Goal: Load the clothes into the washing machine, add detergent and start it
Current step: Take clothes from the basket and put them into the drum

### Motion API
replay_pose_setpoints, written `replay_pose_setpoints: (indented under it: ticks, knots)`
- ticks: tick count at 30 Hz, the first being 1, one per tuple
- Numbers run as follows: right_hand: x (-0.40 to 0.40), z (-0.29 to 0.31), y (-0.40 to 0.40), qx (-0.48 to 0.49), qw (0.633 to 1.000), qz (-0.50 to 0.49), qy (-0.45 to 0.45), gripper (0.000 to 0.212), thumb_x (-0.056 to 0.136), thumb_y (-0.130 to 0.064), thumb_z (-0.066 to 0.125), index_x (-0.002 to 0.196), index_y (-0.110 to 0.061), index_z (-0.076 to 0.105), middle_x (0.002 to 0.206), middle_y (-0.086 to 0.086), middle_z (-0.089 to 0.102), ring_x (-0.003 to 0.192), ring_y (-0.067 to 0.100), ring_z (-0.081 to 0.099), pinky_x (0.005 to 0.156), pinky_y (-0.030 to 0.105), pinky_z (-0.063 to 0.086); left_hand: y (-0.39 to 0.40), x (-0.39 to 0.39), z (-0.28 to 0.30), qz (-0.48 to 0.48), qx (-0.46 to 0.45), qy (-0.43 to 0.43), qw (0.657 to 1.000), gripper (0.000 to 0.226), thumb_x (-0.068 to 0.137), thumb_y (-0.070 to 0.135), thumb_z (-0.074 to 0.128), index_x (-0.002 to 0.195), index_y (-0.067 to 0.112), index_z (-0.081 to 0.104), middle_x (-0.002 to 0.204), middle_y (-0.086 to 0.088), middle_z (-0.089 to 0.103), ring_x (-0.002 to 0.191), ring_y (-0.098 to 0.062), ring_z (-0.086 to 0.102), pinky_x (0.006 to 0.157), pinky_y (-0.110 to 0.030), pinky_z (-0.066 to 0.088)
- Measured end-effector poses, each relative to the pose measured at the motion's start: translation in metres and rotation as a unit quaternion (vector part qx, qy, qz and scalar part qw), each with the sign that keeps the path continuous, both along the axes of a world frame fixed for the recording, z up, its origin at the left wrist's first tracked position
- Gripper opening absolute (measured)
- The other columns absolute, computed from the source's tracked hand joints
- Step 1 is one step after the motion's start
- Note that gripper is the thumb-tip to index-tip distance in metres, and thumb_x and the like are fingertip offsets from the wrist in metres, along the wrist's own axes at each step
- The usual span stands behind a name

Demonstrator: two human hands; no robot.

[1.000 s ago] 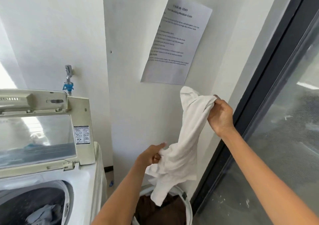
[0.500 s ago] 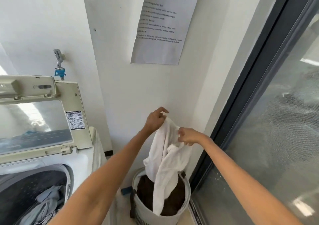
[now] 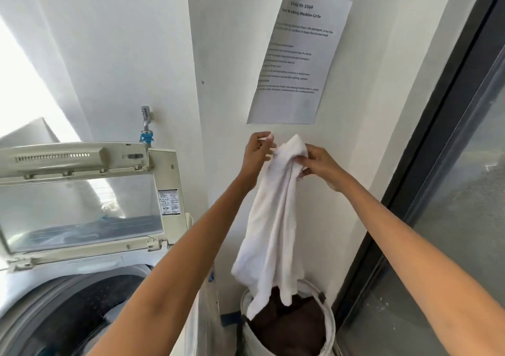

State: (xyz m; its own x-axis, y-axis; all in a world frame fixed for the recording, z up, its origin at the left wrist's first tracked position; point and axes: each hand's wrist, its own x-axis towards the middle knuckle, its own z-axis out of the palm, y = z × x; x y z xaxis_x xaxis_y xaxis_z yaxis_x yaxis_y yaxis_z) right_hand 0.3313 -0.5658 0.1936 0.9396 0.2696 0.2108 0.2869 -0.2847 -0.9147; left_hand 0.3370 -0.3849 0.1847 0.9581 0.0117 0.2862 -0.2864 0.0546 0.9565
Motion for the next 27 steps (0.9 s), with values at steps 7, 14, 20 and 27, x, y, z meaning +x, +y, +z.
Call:
replay_pose_setpoints:
  ticks: [7, 14, 20, 27]
  knots:
    - [-0.009, 0.069, 0.018, 0.204, 0.975, -0.070, -0.052, 0.015, 0.091, -0.014, 0.060, 0.106, -0.015, 0.060, 0.089, 0.002, 0.065, 0.070, 0.011, 0.065, 0.059, 0.022, 0.054, 0.067, -0.019, -0.078, -0.126, 0.250, 0.287, 0.916, 0.082, 0.075, 0.078, 0.041, 0.135, 0.022, 0.044, 0.127, -0.004, 0.054, 0.117, -0.023, 0.050, 0.095, -0.044, 0.033]
    - [-0.024, 0.069, 0.019, 0.287, 0.949, -0.116, -0.065, 0.016, 0.087, -0.006, 0.064, 0.099, -0.016, 0.063, 0.089, 0.005, 0.067, 0.077, 0.015, 0.067, 0.066, 0.028, 0.057, 0.058, -0.025, -0.063, -0.314, 0.186, 0.279, 0.888, 0.032, 0.087, 0.041, 0.053, 0.103, 0.014, 0.060, 0.079, -0.002, 0.053, 0.068, -0.015, 0.051, 0.085, -0.038, 0.050]
    - [-0.021, 0.056, -0.005, 0.086, 0.973, -0.200, -0.077, 0.009, 0.086, -0.013, 0.060, 0.094, -0.013, 0.063, 0.091, 0.011, 0.068, 0.084, 0.027, 0.070, 0.069, 0.039, 0.060, 0.065, -0.023, -0.051, -0.152, 0.158, 0.160, 0.962, 0.020, 0.092, 0.033, 0.056, 0.078, 0.018, 0.056, 0.083, 0.000, 0.057, 0.082, -0.019, 0.056, 0.075, -0.030, 0.045]
    - [-0.026, 0.025, 0.007, -0.387, 0.920, 0.015, 0.060, 0.070, 0.082, 0.000, 0.056, 0.144, -0.021, 0.032, 0.141, 0.007, 0.043, 0.128, 0.024, 0.044, 0.100, 0.032, 0.041, 0.038, -0.021, -0.018, -0.067, 0.187, -0.010, 0.980, 0.027, 0.097, 0.022, 0.050, 0.071, 0.018, 0.043, 0.065, 0.002, 0.040, 0.060, -0.010, 0.033, 0.051, -0.017, 0.028]
